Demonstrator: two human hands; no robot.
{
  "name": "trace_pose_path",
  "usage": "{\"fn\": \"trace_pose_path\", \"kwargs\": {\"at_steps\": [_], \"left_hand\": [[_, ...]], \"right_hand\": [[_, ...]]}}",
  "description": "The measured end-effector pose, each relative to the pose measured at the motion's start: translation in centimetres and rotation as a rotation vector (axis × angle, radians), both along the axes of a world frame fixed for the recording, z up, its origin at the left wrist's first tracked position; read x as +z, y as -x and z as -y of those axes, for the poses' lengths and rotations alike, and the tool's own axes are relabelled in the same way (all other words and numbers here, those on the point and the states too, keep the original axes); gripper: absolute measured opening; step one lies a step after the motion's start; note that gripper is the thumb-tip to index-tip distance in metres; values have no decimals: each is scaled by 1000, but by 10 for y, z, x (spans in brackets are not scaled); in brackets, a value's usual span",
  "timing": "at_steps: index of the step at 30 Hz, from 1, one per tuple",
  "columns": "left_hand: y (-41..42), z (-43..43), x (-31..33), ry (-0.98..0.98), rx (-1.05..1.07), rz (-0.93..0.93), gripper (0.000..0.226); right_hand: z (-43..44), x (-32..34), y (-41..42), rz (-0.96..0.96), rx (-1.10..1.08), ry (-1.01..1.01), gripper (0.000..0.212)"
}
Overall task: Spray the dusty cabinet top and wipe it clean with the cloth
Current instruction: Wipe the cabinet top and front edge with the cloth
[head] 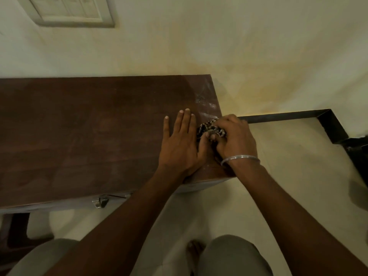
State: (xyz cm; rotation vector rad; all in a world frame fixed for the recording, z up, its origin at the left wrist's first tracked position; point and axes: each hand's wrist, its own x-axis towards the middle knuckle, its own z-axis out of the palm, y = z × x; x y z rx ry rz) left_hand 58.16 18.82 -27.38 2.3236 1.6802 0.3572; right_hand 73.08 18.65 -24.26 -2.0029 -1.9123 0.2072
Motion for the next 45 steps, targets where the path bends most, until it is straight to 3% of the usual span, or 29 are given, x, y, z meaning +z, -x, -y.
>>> {"fn": "trace_pose_path", "kwargs": {"at_steps": [6, 18, 23, 29, 35, 42, 45], "left_hand": [[2, -20, -3, -17, -10, -13, 80], [7, -67, -3, 0, -3, -27, 78], [6, -81, -2, 9, 13, 25, 76], [12, -106, 0, 3, -2, 25, 77], [12, -127, -1, -15, -1, 101, 78], [13, -140, 1, -2, 41, 201, 75], [14, -140, 1, -5, 89, 209, 76]], "right_hand": [[-40, 2, 6, 2, 6, -39, 27], [-72, 4, 7, -26, -9, 83, 22], [-110, 11, 20, -38, -29, 53, 33], [-121, 23, 11, -43, 29, 217, 28], [-148, 7, 16, -12, -24, 3, 32], [-176, 4, 18, -6, -22, -16, 30], [-179, 2, 13, 70, -98, -42, 18]]}}
